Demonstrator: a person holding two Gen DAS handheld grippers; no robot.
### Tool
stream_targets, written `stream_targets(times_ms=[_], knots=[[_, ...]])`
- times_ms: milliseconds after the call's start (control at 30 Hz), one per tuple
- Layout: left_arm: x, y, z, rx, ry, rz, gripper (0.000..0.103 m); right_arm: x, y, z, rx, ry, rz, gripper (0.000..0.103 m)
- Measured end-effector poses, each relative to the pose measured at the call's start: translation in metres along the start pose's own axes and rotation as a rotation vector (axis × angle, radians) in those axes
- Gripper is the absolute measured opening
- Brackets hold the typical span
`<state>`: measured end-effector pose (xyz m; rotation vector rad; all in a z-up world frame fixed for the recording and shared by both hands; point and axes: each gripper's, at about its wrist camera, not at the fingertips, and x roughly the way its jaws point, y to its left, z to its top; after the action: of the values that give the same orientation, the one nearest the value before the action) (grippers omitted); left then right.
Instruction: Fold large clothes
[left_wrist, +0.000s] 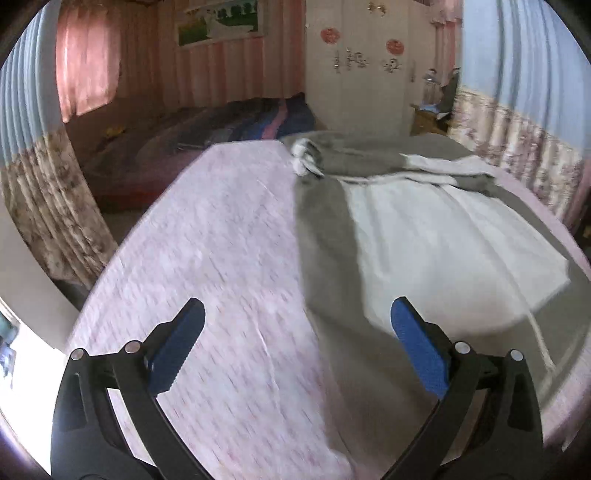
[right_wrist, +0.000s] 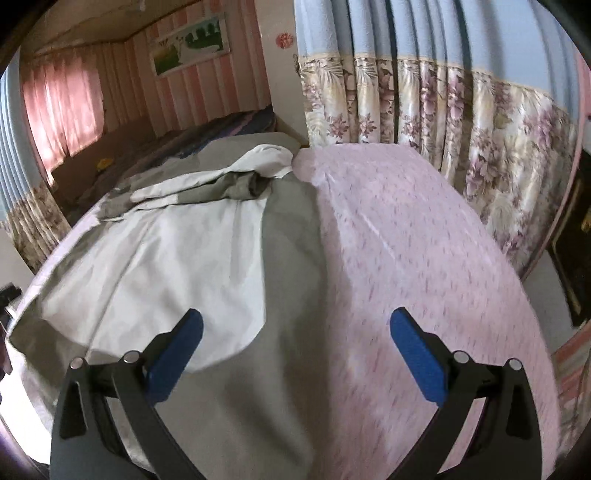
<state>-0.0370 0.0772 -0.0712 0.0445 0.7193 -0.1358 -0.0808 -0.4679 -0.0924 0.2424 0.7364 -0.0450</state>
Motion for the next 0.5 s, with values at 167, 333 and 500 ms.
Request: stream_targets(times_ms=[167, 333, 500], knots=[[-0.014, -0.014, -0.029, -0.006, 0.021, -0.043, 0.100, -0.016, 0.000, -0.027, 0.008, 0.003, -0.013, 0.101], [-0.006, -0.031, -0.053, -0.009, 0.044, -0.063, 0.100, -0.021, -0.004, -0.052, 0.010, 0.016, -0.063, 0.101], [0.007, -0.043, -0.068, -0.029, 0.097, -0.100, 0.100, -0.020, 0.000, -0.072, 0.001, 0.035, -0.053, 0.101]])
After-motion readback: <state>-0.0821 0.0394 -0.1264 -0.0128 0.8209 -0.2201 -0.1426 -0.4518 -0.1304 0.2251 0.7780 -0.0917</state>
